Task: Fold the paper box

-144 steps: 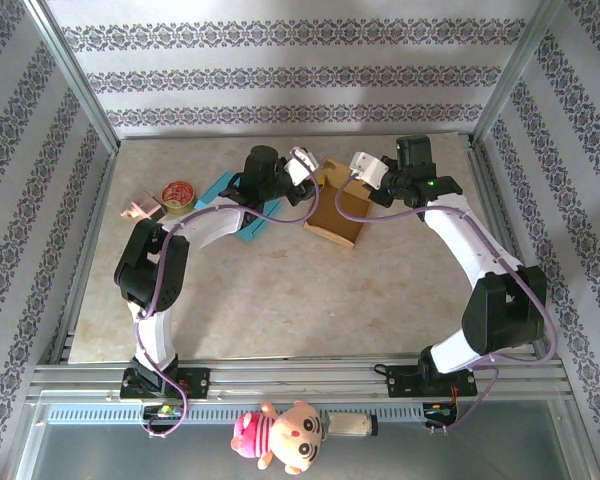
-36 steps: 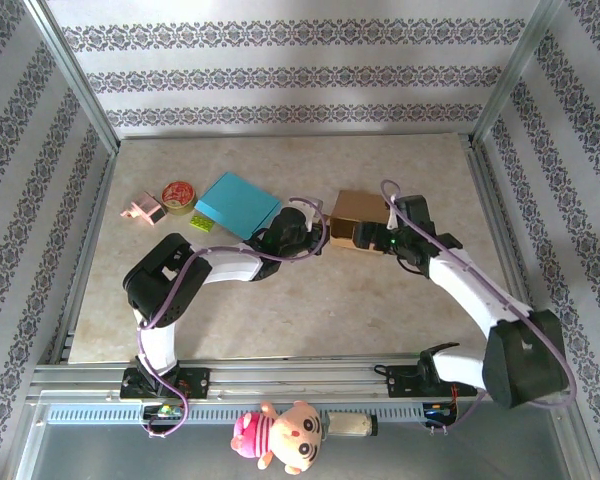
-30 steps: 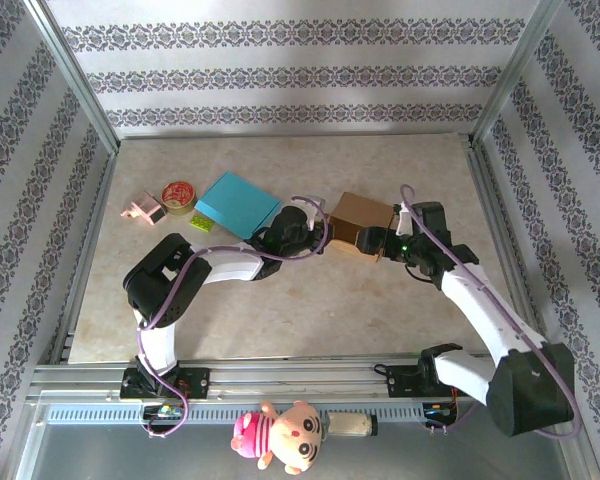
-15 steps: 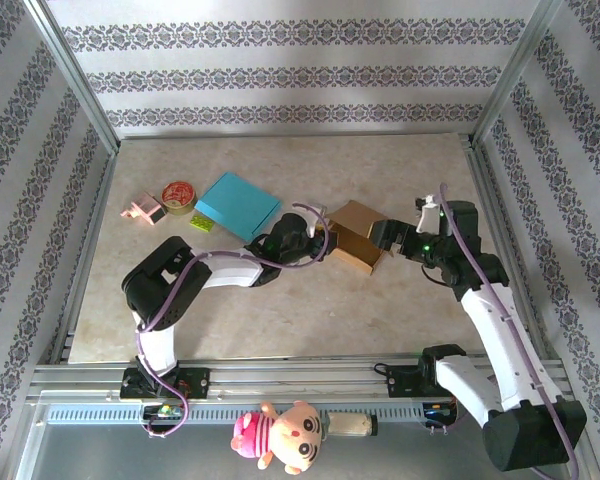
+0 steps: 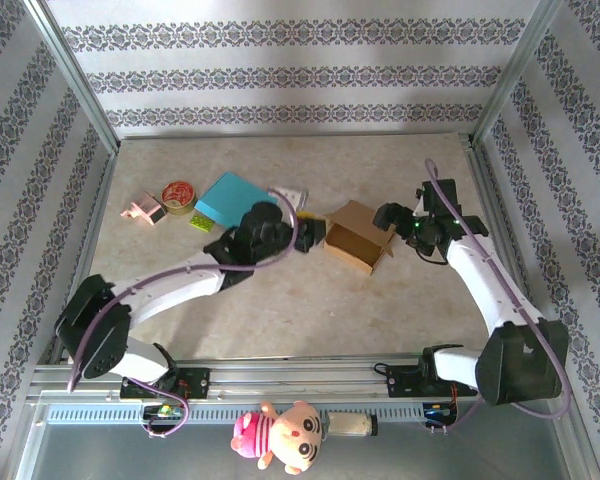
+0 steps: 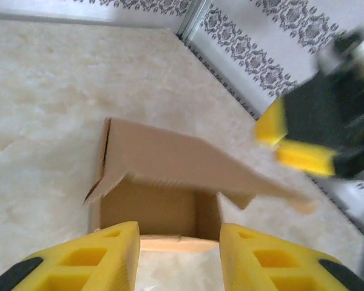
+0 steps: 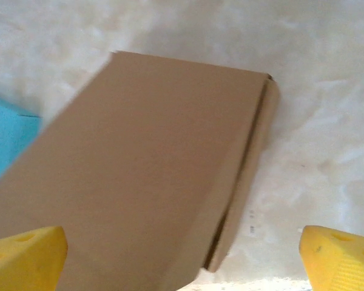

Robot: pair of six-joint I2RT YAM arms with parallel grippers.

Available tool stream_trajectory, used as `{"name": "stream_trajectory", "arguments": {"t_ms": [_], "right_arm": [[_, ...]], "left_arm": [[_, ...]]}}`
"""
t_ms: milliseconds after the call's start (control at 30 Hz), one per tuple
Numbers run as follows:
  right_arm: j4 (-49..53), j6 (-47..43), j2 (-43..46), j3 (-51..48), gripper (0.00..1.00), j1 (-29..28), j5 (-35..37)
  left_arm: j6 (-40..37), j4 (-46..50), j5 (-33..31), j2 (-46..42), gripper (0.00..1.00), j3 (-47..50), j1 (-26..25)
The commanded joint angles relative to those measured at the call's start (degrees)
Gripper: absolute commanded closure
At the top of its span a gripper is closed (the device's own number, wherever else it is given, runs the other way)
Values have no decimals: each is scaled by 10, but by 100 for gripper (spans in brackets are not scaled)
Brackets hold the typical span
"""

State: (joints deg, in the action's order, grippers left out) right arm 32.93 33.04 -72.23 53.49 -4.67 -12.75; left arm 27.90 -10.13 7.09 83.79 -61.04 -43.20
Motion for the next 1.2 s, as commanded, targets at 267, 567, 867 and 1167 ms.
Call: {"name": "stream_trajectory", "arguments": {"t_ms": [267,567,867,1167], "right_arm": [[-55,-12,-58,-95,2,-4,37],[-110,-22,-122,-79,2,4,-40],[-199,37,-205,-39,27,16,-140],[-226,-9,-231,-61,63,22,-180]], "left_arm": [[4,369,187,345,61,-395,77],[59,210,280,451,70,-328,77],[84,163,253,385,67,-266,95],[139,66,232,257,42,-127,164]]}}
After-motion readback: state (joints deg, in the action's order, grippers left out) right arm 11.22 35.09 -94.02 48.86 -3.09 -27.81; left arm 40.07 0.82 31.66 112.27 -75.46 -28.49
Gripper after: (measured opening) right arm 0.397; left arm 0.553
